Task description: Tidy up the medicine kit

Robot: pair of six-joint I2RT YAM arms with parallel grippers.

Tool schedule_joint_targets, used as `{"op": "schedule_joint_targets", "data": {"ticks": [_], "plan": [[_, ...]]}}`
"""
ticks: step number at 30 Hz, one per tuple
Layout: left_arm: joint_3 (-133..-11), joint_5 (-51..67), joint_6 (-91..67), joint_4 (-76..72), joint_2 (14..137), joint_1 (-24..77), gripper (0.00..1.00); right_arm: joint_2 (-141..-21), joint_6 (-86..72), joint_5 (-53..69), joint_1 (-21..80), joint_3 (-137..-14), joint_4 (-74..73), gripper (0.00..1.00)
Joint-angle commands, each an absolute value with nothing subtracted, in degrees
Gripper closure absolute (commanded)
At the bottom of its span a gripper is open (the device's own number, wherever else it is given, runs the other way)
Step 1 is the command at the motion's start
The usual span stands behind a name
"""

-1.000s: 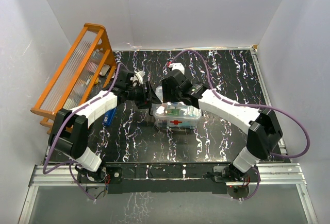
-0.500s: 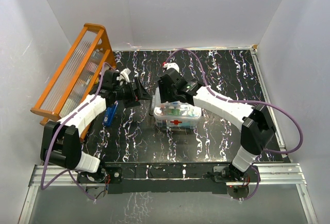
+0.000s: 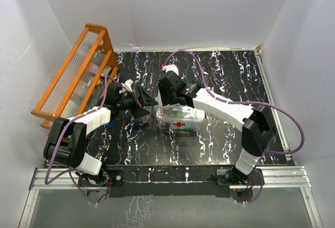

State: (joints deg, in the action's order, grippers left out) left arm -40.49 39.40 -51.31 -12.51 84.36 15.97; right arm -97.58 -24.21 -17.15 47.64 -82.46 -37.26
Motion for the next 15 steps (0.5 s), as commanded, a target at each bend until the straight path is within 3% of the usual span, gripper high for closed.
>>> {"op": "schedule_joint_targets", "data": {"ticks": [1,15], "plan": [[-37.51,45.42,-60.69,-26.35,85.86,16.38,0.01,-99.18,-24.06,-16.43,48.25,-82.08,-40.7,0.51],[-34.13,48.44,-73.21,-41.35,89.39,16.35,0.01,-98.09,-25.49,-15.93,48.24,-80.01,-38.52,0.52]]}}
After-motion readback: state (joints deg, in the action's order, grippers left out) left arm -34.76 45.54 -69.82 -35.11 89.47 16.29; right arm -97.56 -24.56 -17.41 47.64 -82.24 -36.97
